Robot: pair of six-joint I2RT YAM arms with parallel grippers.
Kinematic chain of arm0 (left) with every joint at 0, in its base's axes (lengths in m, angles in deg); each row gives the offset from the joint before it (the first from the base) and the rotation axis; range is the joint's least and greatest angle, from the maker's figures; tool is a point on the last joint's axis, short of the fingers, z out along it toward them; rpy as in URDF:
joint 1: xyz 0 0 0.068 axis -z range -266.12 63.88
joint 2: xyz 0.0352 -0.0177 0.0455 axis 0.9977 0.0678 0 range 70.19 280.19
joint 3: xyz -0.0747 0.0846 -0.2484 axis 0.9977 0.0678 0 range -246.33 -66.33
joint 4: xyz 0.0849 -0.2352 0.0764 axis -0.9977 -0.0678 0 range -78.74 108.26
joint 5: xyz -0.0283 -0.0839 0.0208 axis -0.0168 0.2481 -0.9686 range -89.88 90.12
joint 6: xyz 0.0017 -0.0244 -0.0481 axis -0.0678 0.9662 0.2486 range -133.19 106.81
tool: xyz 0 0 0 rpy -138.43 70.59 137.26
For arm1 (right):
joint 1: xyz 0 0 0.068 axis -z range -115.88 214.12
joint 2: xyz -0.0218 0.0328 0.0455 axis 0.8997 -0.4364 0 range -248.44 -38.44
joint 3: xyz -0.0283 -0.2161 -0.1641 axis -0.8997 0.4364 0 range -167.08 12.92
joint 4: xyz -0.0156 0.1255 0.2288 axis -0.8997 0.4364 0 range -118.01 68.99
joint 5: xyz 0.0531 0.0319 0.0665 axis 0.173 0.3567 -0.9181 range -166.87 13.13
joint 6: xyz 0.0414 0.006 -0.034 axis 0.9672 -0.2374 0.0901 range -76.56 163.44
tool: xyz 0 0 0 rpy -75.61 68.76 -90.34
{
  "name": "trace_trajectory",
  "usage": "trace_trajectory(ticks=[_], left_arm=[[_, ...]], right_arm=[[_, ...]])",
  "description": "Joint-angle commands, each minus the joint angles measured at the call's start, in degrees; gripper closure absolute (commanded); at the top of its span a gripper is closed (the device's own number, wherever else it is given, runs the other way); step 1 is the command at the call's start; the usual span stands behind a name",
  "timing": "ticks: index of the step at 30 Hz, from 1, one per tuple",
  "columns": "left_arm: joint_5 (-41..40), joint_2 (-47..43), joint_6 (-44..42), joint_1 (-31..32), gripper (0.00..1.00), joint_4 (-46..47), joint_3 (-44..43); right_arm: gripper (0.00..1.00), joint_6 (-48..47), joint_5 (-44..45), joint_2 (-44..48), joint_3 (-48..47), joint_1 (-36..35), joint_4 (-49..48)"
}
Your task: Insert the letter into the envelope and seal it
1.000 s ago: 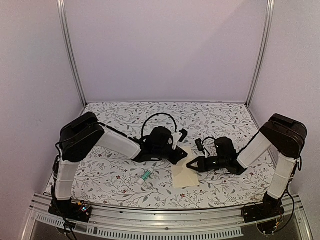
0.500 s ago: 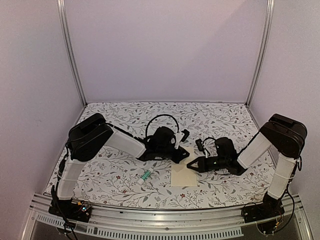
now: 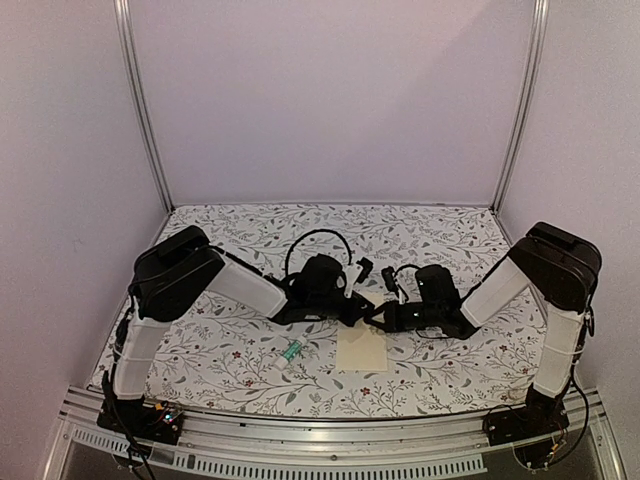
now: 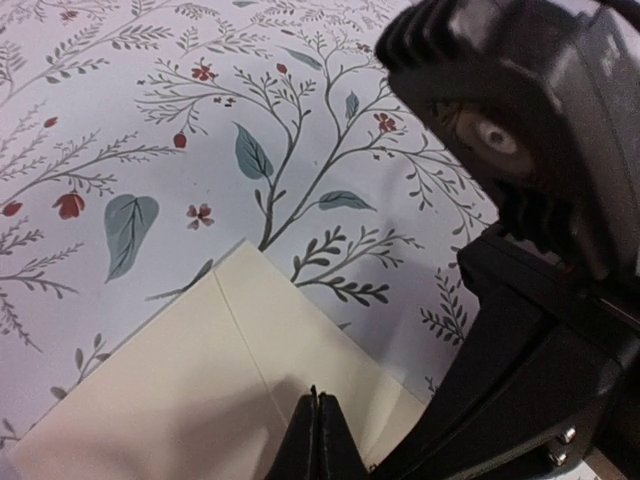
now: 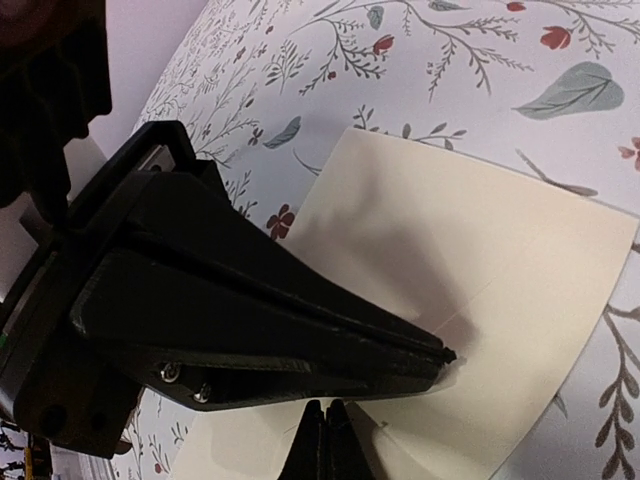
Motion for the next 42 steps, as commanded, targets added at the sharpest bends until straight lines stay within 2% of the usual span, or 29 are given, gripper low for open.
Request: trace_trajectory(ticks=[1,12,17,22,27,35,42], left_arm=[[0.0,0.1,0.1,-0.8,0.99,-4.0,1.5],[-0.4,0.1,0.3,-1.4,1.0,-4.2,1.5],[-0.4,0.1,0.3,-1.4,1.0,-4.2,1.6],[-0.5,-0.1,0.2,-1.4,1.0,-4.3,1.7],[-0.1,-0.5,0.2,-1.4,1.0,-4.3,1.9],[0.7,-0.8,0.3,-1.4,1.0,-4.3,2.3],[0.9,-0.5,0.4,-1.5,1.0,-4.3,2.1]], right_arm=[[1.0,-1.0,3.7,-4.4,-1.0,-0.1,6.9],[1.0,-4.1,3.1,2.8,2.3,-4.7,14.2],[1.0,-2.4,5.2,6.6,5.3,-6.6,15.0],[1.0,-1.5,2.4,8.4,6.9,-8.3,14.1],[1.0,-0.7,3.2,7.3,5.6,-8.3,13.5],[1.0,0.3,13.4,1.7,-1.8,-6.8,18.8],[1.0,-0.3,14.4,-2.5,-4.9,-5.8,20.2]])
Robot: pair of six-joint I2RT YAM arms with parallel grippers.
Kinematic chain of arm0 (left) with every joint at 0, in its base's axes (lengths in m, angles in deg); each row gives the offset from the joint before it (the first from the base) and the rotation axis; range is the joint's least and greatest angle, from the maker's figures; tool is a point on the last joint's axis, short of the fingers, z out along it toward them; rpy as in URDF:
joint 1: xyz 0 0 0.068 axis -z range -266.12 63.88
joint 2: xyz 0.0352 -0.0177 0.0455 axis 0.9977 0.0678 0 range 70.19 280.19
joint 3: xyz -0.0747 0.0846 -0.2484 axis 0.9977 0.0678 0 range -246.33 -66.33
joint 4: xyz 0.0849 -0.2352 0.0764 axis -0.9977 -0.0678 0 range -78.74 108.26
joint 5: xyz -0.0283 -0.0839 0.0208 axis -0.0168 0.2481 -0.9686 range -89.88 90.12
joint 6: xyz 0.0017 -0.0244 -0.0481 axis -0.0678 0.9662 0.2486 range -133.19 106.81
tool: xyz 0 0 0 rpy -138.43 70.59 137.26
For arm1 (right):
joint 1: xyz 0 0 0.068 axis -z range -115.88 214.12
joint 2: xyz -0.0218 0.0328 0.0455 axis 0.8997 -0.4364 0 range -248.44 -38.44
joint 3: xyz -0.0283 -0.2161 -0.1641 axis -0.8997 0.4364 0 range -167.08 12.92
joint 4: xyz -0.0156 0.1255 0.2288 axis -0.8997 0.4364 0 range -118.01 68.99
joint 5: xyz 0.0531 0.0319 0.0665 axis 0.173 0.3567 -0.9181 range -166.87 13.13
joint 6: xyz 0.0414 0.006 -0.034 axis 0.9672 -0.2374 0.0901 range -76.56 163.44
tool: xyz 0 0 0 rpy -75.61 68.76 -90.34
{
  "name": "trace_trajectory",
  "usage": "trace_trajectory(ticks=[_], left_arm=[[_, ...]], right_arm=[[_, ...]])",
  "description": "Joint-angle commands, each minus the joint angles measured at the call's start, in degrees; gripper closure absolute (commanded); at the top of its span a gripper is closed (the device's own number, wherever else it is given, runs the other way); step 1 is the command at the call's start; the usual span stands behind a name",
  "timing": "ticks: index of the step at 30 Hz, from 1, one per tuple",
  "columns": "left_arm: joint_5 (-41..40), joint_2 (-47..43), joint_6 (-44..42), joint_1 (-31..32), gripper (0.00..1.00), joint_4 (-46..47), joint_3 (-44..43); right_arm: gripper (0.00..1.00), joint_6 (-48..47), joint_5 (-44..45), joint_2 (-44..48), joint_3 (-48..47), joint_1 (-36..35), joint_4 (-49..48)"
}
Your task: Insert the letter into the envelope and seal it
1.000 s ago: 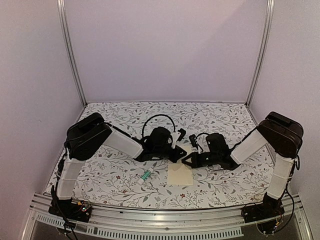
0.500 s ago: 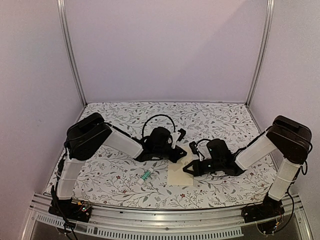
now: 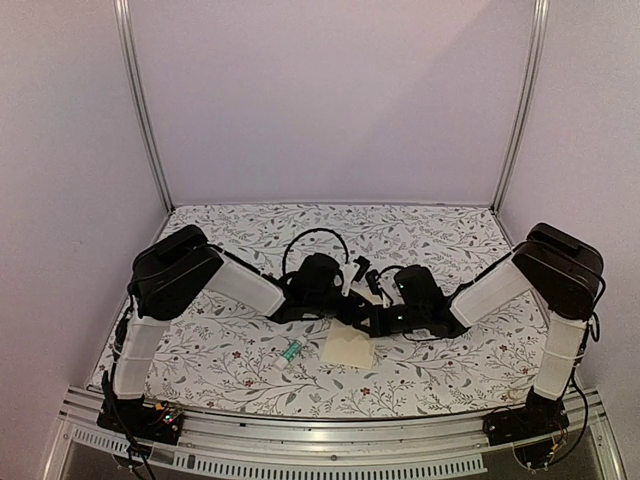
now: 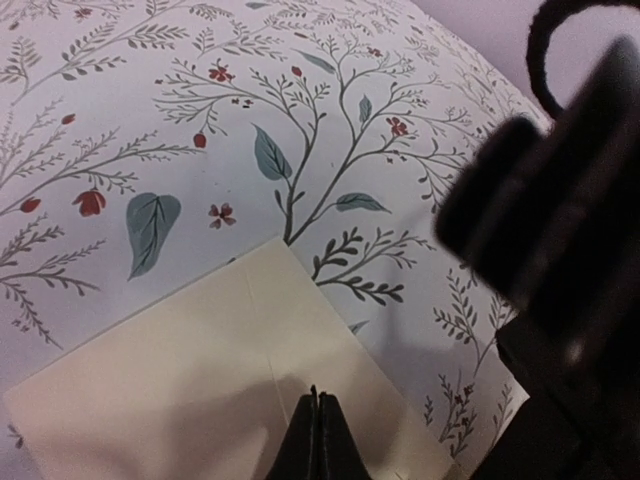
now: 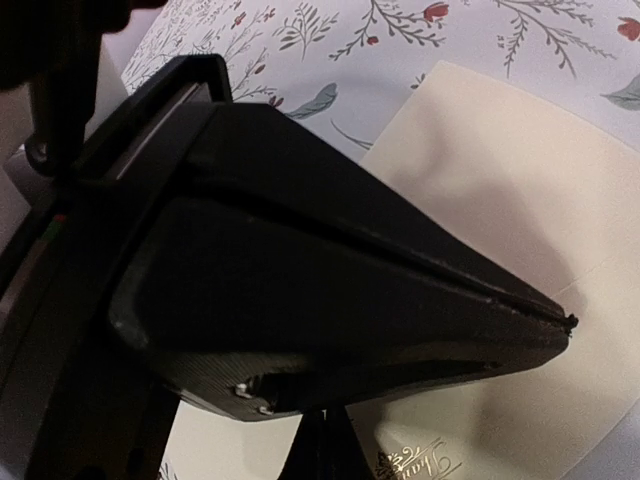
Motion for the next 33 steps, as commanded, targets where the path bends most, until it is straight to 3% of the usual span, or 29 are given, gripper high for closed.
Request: trace_trajectory(ticks=[1,18,24,33], left_arm=[[0.7,-0.2,0.1,-0.7,1.0,-4.6,1.6],[0.0,-0.4,0.2,-1.0,1.0,-4.6,2.0],[0.1,-0.4,0.2,-1.0,1.0,-4.6,2.0],[0.4,-0.4,0.2,-1.1,1.0,-4.5,2.0]], right_arm=[[1.0,-0.3,5.4,-4.3,0.8,1.0,8.4],[1.0,1.9,3.0,8.3,10.0,-7.3,8.8],[1.0,3.5,9.7,11.9,11.3,-7.5,9.3],[1.0,1.3,6.2,21.2,10.2,-7.5,6.5]])
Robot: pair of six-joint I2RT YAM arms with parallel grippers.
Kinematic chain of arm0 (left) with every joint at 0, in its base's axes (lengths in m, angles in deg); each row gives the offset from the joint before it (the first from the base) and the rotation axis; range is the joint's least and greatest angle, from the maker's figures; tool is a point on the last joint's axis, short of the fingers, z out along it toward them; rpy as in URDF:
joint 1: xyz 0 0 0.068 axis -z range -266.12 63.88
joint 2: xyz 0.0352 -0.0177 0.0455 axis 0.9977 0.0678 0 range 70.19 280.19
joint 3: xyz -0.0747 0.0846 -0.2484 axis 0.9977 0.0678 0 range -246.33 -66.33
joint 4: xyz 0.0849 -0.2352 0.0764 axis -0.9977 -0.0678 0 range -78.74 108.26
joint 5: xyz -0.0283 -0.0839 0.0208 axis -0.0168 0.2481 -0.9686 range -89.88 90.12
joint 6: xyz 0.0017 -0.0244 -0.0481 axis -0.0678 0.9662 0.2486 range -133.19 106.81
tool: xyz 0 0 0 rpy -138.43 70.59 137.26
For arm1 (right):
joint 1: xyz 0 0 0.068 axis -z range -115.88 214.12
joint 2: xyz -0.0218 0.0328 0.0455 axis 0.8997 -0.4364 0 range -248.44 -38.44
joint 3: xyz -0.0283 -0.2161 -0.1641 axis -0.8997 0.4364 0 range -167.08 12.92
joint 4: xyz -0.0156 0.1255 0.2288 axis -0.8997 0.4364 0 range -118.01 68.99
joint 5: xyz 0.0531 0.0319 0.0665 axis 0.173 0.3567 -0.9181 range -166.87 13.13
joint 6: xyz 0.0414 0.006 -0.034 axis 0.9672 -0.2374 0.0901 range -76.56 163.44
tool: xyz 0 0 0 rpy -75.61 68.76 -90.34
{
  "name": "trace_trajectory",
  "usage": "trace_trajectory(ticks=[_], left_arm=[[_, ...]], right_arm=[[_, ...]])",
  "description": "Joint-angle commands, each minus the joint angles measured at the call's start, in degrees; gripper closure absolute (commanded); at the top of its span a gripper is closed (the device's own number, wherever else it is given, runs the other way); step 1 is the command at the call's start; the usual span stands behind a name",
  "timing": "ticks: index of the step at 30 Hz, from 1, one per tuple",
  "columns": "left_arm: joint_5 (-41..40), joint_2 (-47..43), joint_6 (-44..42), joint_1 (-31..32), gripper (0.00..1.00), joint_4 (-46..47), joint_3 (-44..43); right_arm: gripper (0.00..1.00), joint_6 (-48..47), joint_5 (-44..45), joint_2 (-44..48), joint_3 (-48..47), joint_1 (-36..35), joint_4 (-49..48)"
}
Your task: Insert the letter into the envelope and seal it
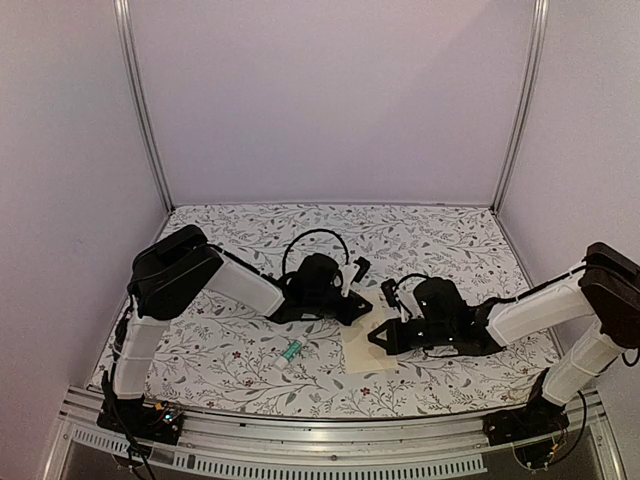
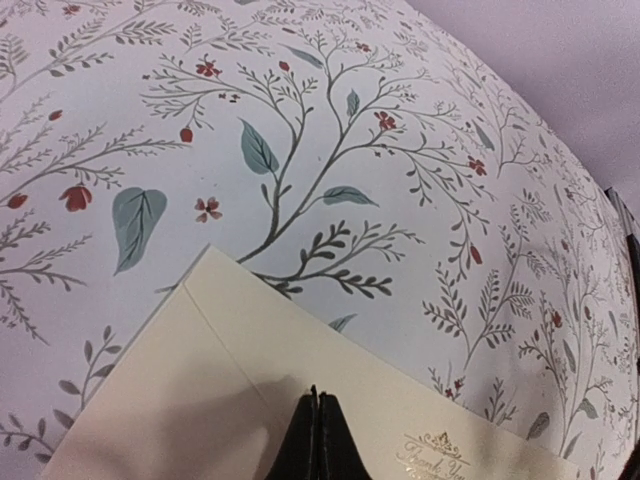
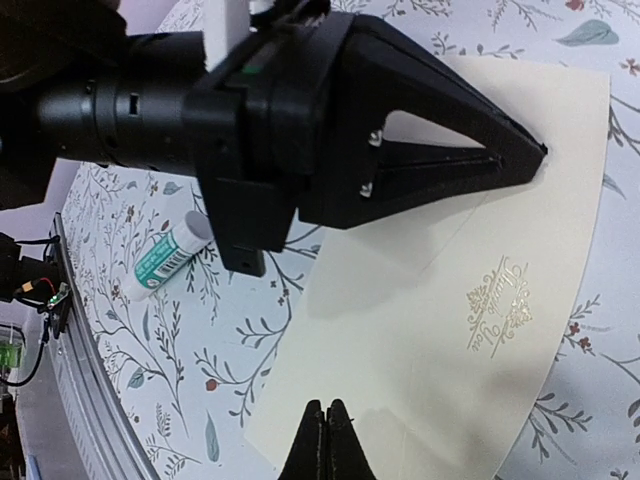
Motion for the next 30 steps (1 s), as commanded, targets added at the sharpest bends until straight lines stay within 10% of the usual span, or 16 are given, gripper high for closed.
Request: trace_trajectory(ticks=[1,19,30], left_arm=[[-0.6,-0.4,0.1,-0.9,1.0,-4.9,1.7],[-0.6,-0.4,-0.2,-0.9,1.0,-4.9,1.9],[-0.8,0.0,-0.2,-1.1,1.0,-5.1,1.6]], right_arm=[[1.0,-1.4,0.6,3.8,-1.5,-0.3,0.2],[1.0,-2.8,9.3,-12.8,-7.1,2.3,2.3],[1.0,2.0,7.3,-7.5,2.8,-1.1,0.4]])
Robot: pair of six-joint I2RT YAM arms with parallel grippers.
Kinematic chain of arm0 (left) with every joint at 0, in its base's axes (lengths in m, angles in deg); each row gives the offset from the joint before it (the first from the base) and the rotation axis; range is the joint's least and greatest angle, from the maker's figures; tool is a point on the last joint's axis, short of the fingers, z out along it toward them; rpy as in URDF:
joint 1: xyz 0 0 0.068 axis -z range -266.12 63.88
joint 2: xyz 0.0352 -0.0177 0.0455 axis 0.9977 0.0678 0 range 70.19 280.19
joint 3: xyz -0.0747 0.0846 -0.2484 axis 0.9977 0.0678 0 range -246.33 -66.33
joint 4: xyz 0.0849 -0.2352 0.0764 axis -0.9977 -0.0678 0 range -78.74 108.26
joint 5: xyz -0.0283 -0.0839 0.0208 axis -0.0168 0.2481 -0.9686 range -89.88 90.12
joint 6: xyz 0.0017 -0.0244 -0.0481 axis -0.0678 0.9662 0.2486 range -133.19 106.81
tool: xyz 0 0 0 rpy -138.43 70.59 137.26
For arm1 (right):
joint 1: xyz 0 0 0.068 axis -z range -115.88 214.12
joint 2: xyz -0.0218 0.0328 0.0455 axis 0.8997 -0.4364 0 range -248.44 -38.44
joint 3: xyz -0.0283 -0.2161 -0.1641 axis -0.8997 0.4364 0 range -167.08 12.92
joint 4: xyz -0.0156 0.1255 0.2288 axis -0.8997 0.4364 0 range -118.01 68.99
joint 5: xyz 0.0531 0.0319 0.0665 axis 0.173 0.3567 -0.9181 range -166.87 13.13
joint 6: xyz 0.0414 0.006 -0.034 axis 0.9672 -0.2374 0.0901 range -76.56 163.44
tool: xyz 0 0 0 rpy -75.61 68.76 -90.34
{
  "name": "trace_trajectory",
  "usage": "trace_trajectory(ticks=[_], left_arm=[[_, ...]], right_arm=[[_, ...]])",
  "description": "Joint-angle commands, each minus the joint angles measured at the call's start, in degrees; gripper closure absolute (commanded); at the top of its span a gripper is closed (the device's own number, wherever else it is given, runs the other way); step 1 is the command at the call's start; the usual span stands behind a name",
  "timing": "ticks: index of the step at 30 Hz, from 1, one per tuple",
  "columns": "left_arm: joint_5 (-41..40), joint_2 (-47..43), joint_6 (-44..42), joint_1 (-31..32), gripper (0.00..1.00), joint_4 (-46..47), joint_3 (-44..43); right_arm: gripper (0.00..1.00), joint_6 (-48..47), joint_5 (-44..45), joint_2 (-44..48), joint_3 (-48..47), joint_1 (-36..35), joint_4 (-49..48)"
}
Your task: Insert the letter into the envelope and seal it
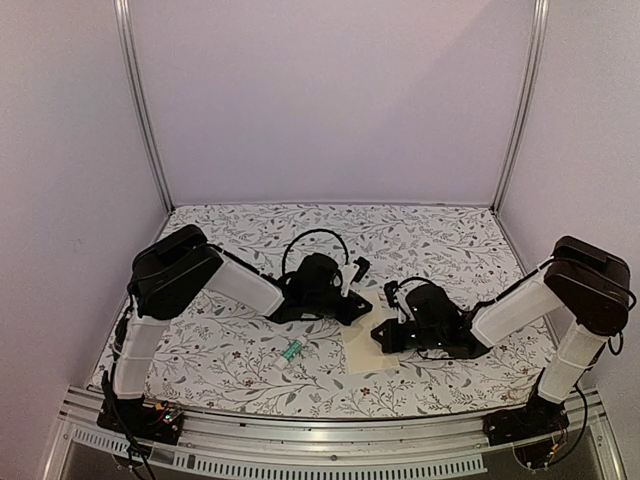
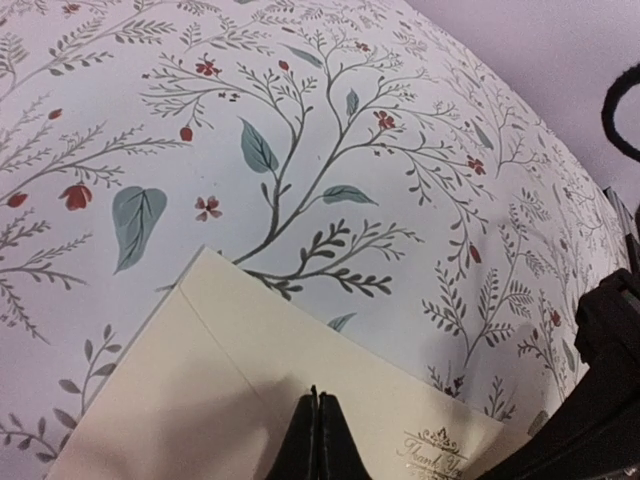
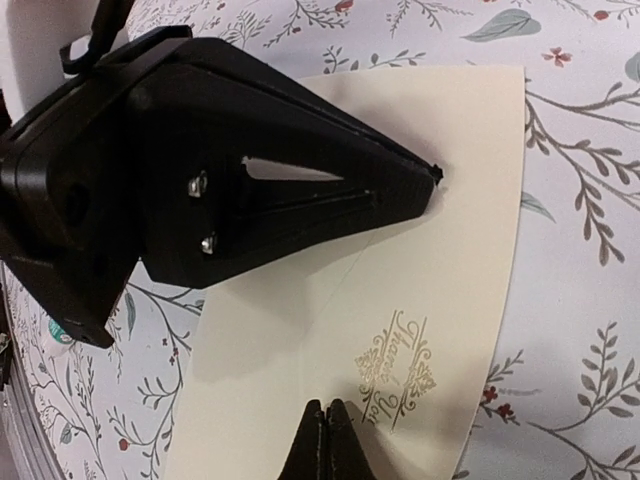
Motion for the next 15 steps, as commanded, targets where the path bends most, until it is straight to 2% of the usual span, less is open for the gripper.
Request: trace_trajectory(ticks=[1,9,15], left_arm=[[-1.1,0.0,-0.1,-0.9,1.0,-5.2,1.5],[-1.4,-0.3,-0.2,-0.9,1.0,-5.2,1.7],[-1.4,-0.5,-0.2,-0.9,1.0,-5.2,1.8]], right_arm=[[1.0,2.8,-0.2,2.0,4.7,-3.3,7.6],[1.0,6.4,1.9,4.6,6.4,-7.4,10.7],[1.0,5.0,4.3,5.9,2.9,-7.7,13.5]])
